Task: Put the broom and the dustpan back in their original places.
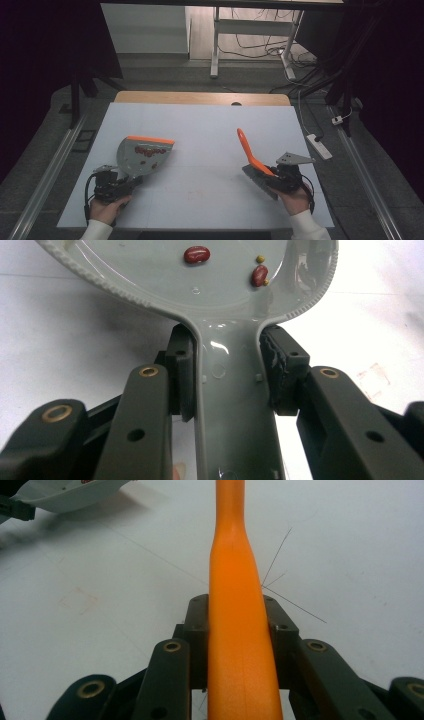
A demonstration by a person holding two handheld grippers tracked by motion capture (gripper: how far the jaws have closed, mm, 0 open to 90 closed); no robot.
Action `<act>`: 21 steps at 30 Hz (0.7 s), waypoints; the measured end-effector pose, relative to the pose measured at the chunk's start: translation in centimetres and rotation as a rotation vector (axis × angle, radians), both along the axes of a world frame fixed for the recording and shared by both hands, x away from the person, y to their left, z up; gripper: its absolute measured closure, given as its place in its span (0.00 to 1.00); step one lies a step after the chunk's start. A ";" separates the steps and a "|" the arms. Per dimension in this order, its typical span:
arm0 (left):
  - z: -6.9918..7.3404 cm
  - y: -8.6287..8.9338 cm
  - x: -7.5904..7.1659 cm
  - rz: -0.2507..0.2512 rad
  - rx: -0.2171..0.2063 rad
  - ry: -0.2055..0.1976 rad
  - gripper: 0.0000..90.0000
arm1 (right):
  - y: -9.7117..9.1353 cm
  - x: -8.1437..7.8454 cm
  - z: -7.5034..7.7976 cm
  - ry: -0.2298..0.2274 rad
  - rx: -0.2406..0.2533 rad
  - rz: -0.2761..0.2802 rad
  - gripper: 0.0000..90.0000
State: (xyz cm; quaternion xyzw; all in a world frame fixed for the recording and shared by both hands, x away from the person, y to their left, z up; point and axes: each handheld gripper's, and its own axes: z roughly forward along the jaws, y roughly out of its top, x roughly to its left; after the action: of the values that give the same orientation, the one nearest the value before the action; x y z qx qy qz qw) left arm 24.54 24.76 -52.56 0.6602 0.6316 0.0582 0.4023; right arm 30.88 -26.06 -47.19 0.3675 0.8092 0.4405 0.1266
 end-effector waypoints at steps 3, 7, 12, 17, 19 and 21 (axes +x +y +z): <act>-0.3 0.2 0.2 0.009 -0.003 0.013 0.68 | -0.1 0.0 -0.4 0.023 0.007 -0.008 0.78; -0.5 0.3 0.4 0.019 -0.003 0.028 0.68 | -0.3 0.3 -1.0 0.062 0.019 -0.022 0.78; -0.8 0.2 0.7 0.019 0.006 0.047 0.68 | -0.5 0.9 -1.9 0.100 -0.001 -0.039 0.78; -1.1 0.0 0.9 0.014 0.015 0.066 0.68 | -1.1 1.6 -2.2 0.110 -0.009 -0.054 0.78; -1.2 -0.2 1.0 0.013 0.026 0.071 0.68 | -1.3 1.9 -2.3 0.105 -0.020 -0.061 0.77; -1.2 -0.3 1.0 0.015 0.031 0.073 0.68 | -1.4 2.1 -2.3 0.101 -0.042 -0.067 0.75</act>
State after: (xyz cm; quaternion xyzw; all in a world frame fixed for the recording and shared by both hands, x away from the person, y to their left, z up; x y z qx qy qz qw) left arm 25.55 24.44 -53.76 0.6635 0.6496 0.0470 0.3683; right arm 33.03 -27.46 -49.51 0.4135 0.8108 0.3998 0.1083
